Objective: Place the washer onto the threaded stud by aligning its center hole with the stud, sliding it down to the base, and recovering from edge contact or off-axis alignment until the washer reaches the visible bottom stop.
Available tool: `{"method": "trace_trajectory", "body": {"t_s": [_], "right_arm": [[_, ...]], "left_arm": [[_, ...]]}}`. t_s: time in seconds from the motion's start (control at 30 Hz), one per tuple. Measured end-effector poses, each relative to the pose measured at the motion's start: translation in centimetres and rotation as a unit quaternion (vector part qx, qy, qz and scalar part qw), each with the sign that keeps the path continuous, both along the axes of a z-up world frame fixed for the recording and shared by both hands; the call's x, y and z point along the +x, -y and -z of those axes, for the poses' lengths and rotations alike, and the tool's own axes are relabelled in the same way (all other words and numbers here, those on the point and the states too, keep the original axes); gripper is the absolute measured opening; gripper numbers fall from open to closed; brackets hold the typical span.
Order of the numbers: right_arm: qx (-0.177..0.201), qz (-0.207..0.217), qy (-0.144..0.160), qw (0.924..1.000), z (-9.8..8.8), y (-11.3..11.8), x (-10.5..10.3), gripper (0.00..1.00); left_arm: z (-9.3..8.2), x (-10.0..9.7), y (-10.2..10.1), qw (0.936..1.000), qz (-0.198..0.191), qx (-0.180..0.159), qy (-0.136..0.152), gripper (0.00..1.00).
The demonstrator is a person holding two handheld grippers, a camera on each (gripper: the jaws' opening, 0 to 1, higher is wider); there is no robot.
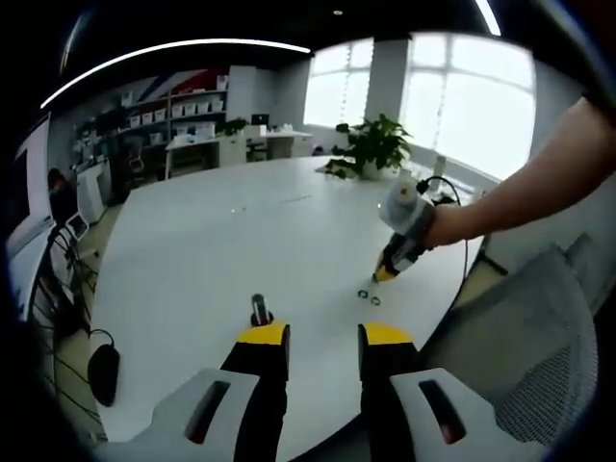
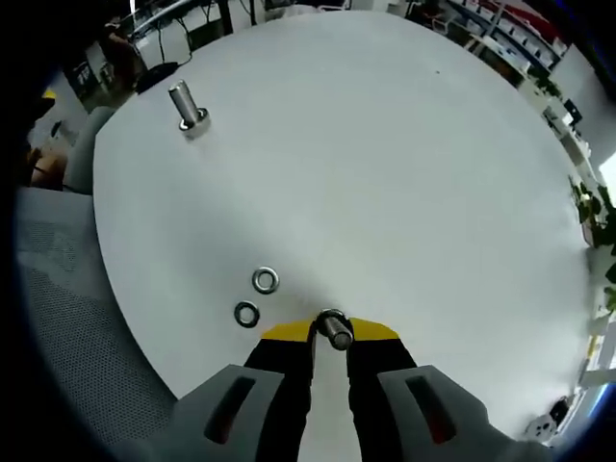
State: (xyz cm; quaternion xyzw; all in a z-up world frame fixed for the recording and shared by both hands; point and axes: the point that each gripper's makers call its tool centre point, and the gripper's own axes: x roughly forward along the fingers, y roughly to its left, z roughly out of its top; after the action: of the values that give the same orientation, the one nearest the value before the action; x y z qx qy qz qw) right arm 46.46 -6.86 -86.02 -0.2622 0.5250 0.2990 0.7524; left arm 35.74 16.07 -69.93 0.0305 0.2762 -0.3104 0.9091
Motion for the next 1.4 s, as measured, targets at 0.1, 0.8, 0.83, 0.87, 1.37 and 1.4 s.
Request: {"method": "trace_trajectory", "body": {"t_s": [0.1,0.8,0.83,0.87,1.37,1.4], "right_arm": [[0.001,0.001,-0.001,1.0000,0.0,0.0,0.1,0.15],[0.011,0.028,-0.001,0.9996,-1.3,1.9,-1.3,0.16],[0.012,0.028,-0.002,0.9995,-1.3,1.8,-1.4,0.16],[0.013,0.028,-0.003,0.9995,-1.2,1.7,-1.6,0.16],[0.036,0.013,-0.013,0.9992,-0.7,-1.2,-3.6,0.19],[0.036,0.009,-0.013,0.9992,-0.7,-1.3,-3.7,0.19]], "left_arm": [[0.0,0.0,0.1,1.0000,0.001,0.001,-0.001,0.26],[0.2,-0.1,0.2,1.0000,0.005,0.000,-0.004,0.26],[0.2,-0.1,0.3,1.0000,0.005,0.001,-0.004,0.26],[0.1,-0.1,0.3,1.0000,0.006,0.000,-0.003,0.26],[0.1,-0.1,0.3,1.0000,0.006,0.003,-0.002,0.26],[0.1,-0.1,0.2,1.0000,0.004,0.001,-0.002,0.26]]}}
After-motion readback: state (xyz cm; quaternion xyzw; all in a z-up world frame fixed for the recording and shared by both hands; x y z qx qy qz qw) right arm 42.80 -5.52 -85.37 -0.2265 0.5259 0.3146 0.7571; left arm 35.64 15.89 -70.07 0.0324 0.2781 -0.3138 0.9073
